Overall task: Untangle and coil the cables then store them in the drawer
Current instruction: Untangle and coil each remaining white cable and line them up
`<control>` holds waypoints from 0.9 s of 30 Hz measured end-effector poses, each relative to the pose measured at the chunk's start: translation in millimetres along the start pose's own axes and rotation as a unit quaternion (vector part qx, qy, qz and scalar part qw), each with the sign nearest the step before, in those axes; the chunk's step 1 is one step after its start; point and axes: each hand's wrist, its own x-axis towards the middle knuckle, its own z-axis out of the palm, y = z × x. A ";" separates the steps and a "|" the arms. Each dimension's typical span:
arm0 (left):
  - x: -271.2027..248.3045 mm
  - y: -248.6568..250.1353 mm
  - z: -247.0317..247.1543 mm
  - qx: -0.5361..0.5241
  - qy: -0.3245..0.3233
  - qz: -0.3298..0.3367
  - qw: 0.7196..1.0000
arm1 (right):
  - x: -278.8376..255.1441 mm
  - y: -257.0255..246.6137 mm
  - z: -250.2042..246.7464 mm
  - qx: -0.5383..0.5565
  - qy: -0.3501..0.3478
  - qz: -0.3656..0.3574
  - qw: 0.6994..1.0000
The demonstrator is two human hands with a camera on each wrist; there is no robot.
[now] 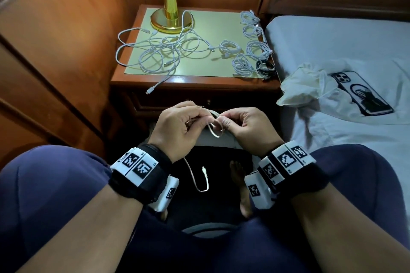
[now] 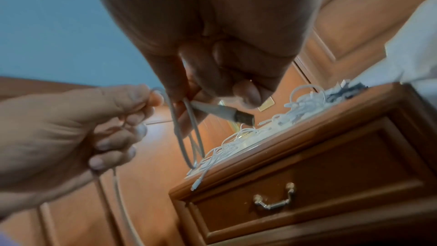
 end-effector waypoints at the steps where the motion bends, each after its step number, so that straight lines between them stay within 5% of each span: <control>1: 0.0 -0.6 0.1 0.004 0.010 -0.007 1.000 | -0.1 -2.9 0.8 0.015 -0.008 0.005 1.000; 11: 2.4 -4.0 -0.3 0.033 0.042 -0.035 0.998 | -6.5 -25.9 -2.0 0.283 -0.096 0.132 0.945; 17: 3.1 3.1 -1.5 -0.114 -0.044 -0.186 0.975 | -9.6 -31.1 -3.2 0.319 -0.083 0.144 0.933; 27: 6.7 5.9 2.3 -0.059 -0.061 -0.163 0.983 | -6.5 -29.0 -2.2 0.403 -0.144 0.200 0.881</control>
